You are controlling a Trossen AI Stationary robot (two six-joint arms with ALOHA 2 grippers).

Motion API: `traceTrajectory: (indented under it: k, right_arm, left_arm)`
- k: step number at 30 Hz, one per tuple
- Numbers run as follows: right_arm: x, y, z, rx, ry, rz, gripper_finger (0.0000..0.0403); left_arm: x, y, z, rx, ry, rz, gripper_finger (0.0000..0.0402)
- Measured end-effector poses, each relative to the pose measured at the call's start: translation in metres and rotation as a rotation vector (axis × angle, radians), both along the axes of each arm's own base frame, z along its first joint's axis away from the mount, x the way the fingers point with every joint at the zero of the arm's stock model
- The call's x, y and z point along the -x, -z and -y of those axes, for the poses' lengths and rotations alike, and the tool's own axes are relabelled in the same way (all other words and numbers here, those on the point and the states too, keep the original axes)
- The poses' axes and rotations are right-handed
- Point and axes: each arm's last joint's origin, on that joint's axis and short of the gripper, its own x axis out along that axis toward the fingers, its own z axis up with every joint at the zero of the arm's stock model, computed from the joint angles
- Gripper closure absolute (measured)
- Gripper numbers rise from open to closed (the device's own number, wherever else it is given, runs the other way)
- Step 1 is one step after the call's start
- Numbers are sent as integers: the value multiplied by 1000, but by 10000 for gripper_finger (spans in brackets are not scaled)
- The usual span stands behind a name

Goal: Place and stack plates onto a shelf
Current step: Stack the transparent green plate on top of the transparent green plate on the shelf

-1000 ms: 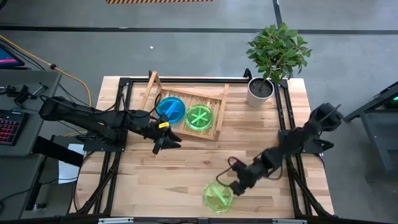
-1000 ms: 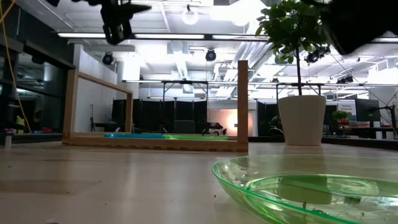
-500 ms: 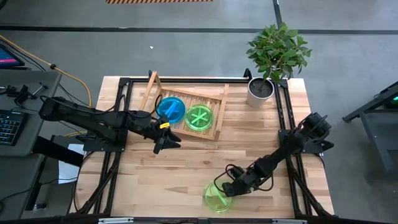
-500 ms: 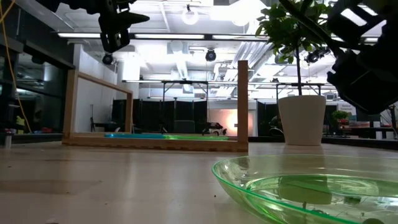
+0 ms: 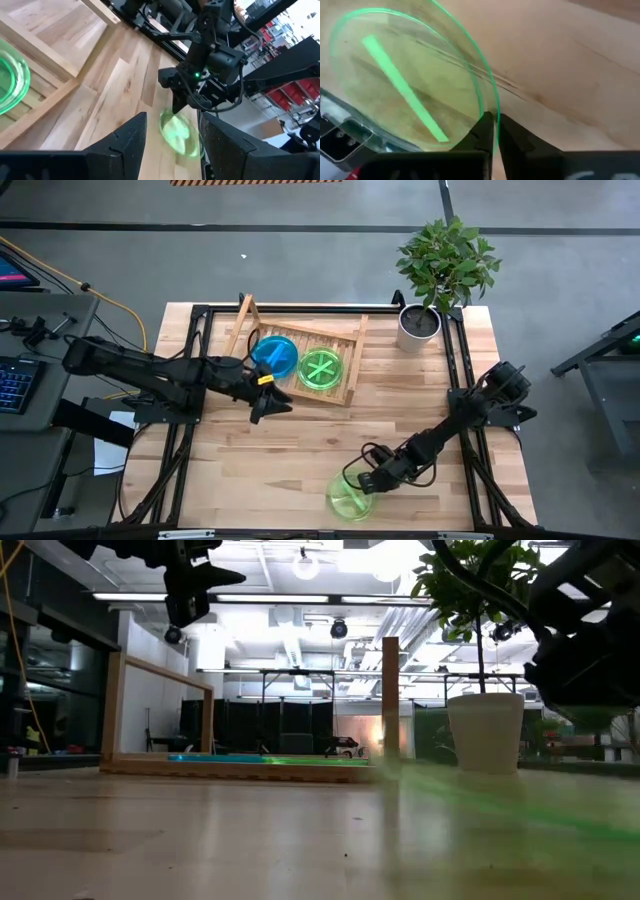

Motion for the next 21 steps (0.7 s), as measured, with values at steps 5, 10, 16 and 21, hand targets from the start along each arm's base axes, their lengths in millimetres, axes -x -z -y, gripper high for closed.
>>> traceTrajectory:
  k: [5,10,16,21]
  right_arm:
    - [0,-11,0,16,-74,80,398]
    - [1,-37,5,33,-161,211,402]
    - [-3,-67,13,6,-237,366,403]
    - [-9,-81,23,8,-258,460,403]
  left_arm:
    - [6,-17,-11,61,7,106,229]
    - [24,-40,-22,32,-25,256,229]
    - [40,-53,-33,14,-83,327,229]
    - [45,-56,-36,10,-103,348,229]
